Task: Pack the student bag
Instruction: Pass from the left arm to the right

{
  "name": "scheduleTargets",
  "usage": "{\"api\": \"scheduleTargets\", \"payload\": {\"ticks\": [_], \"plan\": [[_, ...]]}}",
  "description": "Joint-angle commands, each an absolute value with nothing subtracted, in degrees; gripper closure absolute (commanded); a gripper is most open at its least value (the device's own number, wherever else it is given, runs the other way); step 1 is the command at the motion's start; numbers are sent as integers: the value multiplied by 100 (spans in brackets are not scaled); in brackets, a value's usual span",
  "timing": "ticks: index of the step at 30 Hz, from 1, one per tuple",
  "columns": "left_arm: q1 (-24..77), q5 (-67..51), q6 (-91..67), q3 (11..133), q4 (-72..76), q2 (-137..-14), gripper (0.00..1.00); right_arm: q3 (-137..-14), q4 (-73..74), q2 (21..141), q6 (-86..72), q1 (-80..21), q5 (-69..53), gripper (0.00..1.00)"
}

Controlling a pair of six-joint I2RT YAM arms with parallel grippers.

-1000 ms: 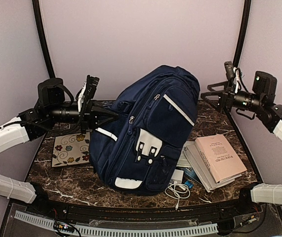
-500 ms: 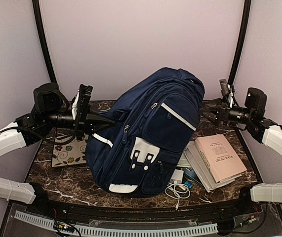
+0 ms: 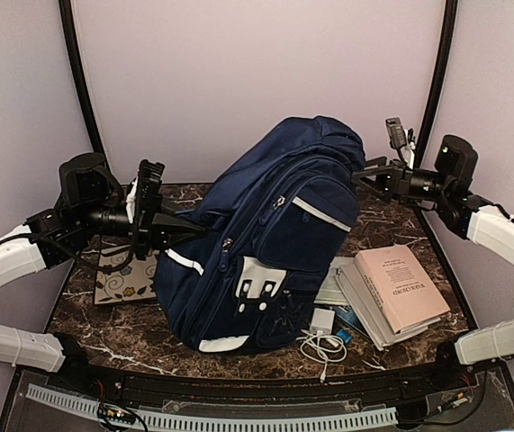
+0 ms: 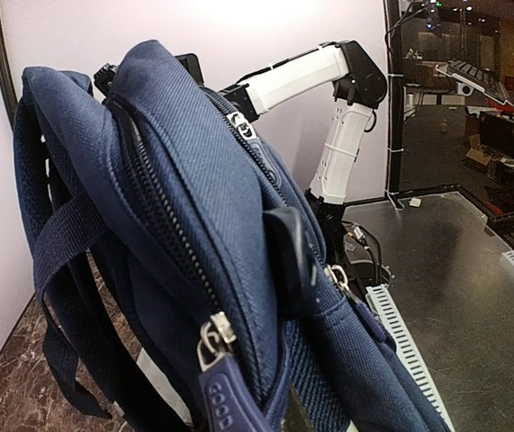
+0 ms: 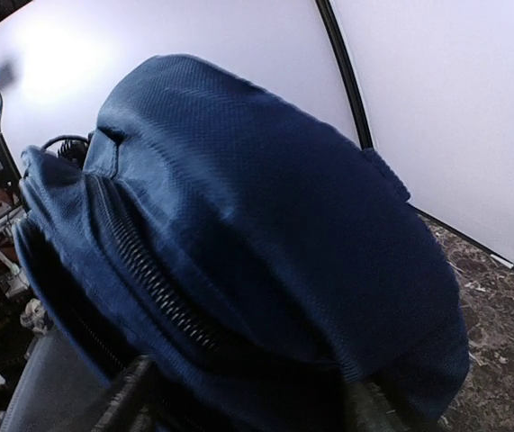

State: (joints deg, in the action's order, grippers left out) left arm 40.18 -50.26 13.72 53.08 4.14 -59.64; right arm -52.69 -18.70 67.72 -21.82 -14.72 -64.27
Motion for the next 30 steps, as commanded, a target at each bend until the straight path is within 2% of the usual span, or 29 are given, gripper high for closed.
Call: {"api": "scheduleTargets", "payload": {"ticks": [1, 3, 4, 9, 16, 21, 23, 24, 26, 30], "plan": [[4054, -5087, 1306, 5338, 1003, -5798, 100, -5728, -2313, 6680, -2226, -1738, -6664, 51], [4063, -5114, 1202, 5350, 1115, -5784, 100, -5812, -2395, 6642, -2283, -1749, -6543, 72], [4079, -5128, 1145, 5361, 1177, -5788, 100, -5865, -2480, 6631, -2349, -1754, -6445, 98], [4442, -4899, 1227, 5394, 1267, -5904, 100, -6265, -2898, 6746, -2748, -1763, -5807, 100], [5386, -3786, 2437, 5918, 127, -6360, 100, -7243, -3608, 7265, -3081, -1797, -5237, 100], [5546, -3700, 2541, 5933, -288, -6608, 100, -6990, -3716, 7395, -2406, -1825, -5033, 100], [5628, -3724, 2575, 5887, -458, -6690, 84, -6859, -3736, 7415, -2077, -1814, -5320, 100], [5681, -3699, 2609, 5878, -577, -6732, 65, -6803, -3878, 7436, -1981, -1797, -5535, 100], [5745, -3745, 2661, 5925, -877, -6774, 42, -6740, -4229, 7507, -2073, -1773, -6066, 100], [5748, -3962, 2658, 6065, -1370, -6499, 19, -6974, -4246, 7735, -2319, -1708, -7010, 100]]}}
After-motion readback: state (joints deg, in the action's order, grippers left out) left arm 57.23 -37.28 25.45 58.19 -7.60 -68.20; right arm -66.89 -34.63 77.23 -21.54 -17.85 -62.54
